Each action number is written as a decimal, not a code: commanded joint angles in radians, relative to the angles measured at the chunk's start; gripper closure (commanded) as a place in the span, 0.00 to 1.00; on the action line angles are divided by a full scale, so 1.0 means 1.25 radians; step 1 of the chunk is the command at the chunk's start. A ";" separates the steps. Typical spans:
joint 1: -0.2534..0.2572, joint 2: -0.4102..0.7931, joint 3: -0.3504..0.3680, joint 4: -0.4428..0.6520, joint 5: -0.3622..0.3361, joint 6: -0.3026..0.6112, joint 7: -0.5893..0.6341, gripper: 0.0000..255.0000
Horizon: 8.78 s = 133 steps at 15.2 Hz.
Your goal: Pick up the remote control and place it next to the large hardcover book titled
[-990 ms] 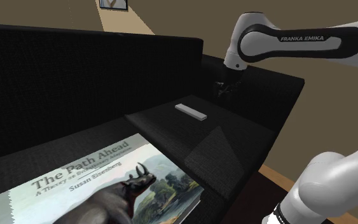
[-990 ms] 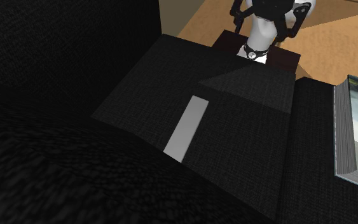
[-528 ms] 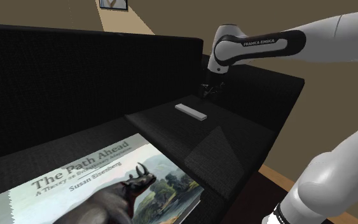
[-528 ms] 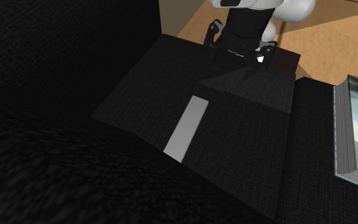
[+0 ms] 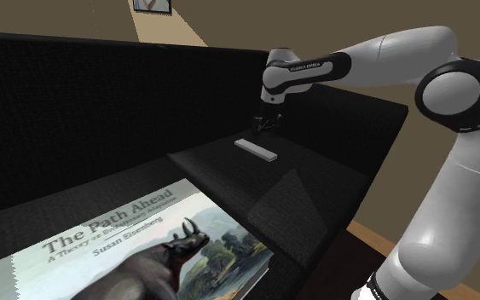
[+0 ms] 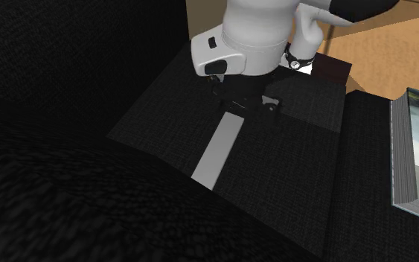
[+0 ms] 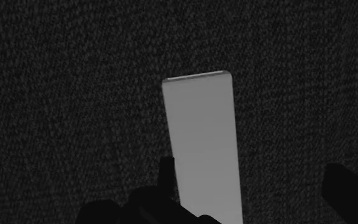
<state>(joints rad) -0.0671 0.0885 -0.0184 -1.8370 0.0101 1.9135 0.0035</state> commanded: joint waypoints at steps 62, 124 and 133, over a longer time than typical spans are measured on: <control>0.025 -0.012 0.017 0.103 0.005 -0.140 0.041 1.00; 0.223 -0.596 0.281 -0.677 0.201 0.077 0.357 0.00; 0.215 -0.623 0.258 -0.593 0.181 -0.034 0.360 0.00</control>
<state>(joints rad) 0.2023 -0.6903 0.3044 -2.5786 0.2368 1.8716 0.4534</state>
